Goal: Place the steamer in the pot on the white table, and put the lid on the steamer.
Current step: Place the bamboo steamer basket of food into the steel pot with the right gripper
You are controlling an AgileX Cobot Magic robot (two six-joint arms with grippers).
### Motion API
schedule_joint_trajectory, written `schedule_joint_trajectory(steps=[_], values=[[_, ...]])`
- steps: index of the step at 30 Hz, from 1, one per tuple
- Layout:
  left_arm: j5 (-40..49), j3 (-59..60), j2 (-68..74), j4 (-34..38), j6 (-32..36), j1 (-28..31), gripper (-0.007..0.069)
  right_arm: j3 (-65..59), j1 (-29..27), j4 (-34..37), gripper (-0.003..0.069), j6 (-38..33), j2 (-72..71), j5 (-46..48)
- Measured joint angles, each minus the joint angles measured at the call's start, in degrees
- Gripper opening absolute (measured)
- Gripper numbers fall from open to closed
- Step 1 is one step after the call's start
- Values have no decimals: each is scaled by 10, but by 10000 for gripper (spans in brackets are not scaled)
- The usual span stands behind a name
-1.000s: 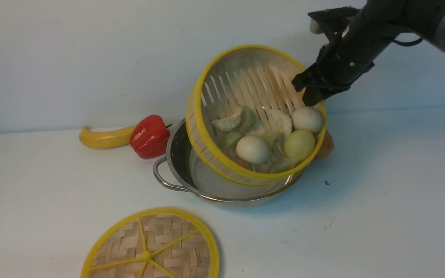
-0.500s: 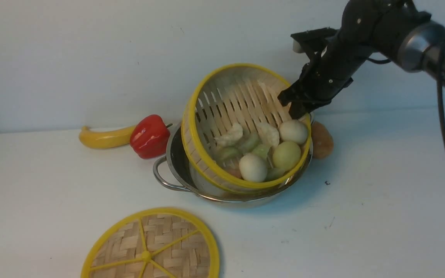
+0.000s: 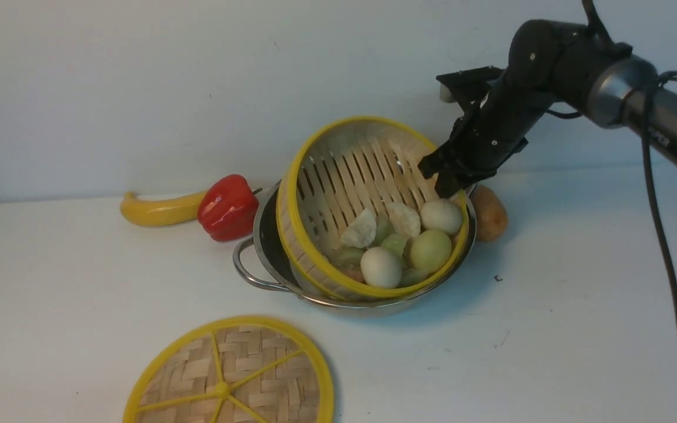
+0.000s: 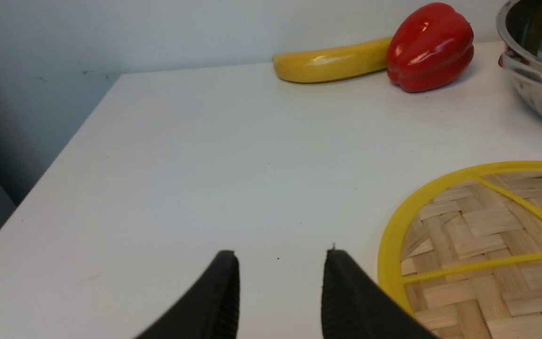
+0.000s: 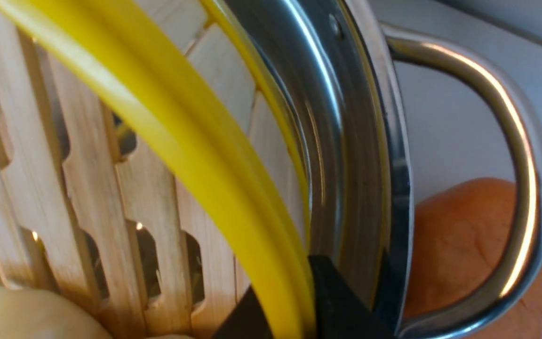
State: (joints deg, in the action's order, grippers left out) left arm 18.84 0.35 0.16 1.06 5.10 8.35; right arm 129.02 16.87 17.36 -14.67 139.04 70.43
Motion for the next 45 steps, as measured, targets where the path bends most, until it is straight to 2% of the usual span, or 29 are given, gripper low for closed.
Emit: schedule_joint_trajectory(steps=[11,19,26,38,42,45], values=[[0,0,0,0,0,0,242,0,0,-3,85,-16,2,-1],[0,0,0,0,0,0,242,1,0,11,245,-16,2,-3],[0,0,0,0,0,0,242,1,0,19,327,-16,1,-1],[0,0,0,0,0,0,242,27,0,6,343,-16,-20,-43],[0,0,0,0,0,0,242,96,0,-40,328,-1,-36,-48],[0,0,0,0,0,0,242,147,0,-102,275,21,-50,-20]])
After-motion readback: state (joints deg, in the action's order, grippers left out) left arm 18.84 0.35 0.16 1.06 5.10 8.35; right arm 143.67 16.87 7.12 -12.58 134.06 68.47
